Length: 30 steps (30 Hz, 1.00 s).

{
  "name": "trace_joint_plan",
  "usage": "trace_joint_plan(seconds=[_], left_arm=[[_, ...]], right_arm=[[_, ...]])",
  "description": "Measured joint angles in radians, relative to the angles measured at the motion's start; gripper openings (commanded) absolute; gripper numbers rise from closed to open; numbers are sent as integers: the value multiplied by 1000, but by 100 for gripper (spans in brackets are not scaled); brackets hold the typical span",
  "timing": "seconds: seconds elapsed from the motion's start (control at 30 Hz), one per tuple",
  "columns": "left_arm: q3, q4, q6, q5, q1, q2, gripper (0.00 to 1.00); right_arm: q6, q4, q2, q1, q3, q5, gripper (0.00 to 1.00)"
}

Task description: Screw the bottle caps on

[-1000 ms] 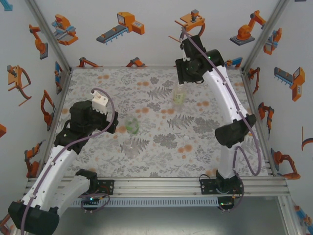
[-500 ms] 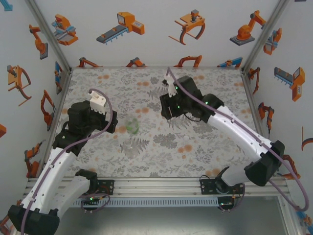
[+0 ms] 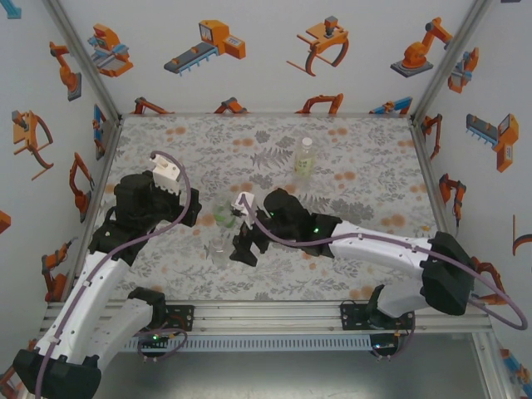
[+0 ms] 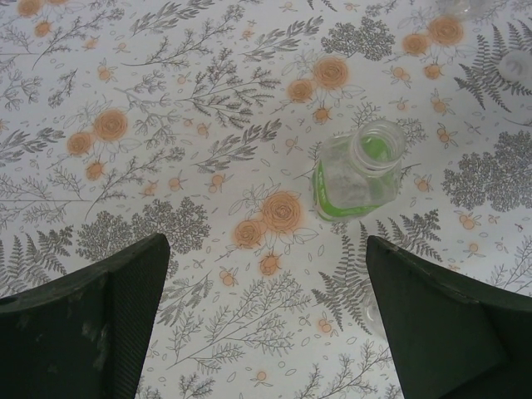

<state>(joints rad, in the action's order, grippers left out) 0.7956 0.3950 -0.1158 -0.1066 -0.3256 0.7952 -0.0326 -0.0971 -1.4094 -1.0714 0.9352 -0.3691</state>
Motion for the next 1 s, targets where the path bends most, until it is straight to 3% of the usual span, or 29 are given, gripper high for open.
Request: trace_joint_plan(seconds=[0.3,0.53,0.63,1.0], left_arm=[[-1,-12,0,-20,0,-3,92],[-2,-13,-1,4,0,-18,92],[-2,-13,-1,11,0,-18,92],[-2,-13,-4,13,0,-18,92]], right_arm=[[34,-255,-211,-13,24,-86,82],[34,-438,-348,-13,26,-140,72],[34,-485,-377,-13,26,-139,65],[33,-572,-405,-13,-12,-132,57]])
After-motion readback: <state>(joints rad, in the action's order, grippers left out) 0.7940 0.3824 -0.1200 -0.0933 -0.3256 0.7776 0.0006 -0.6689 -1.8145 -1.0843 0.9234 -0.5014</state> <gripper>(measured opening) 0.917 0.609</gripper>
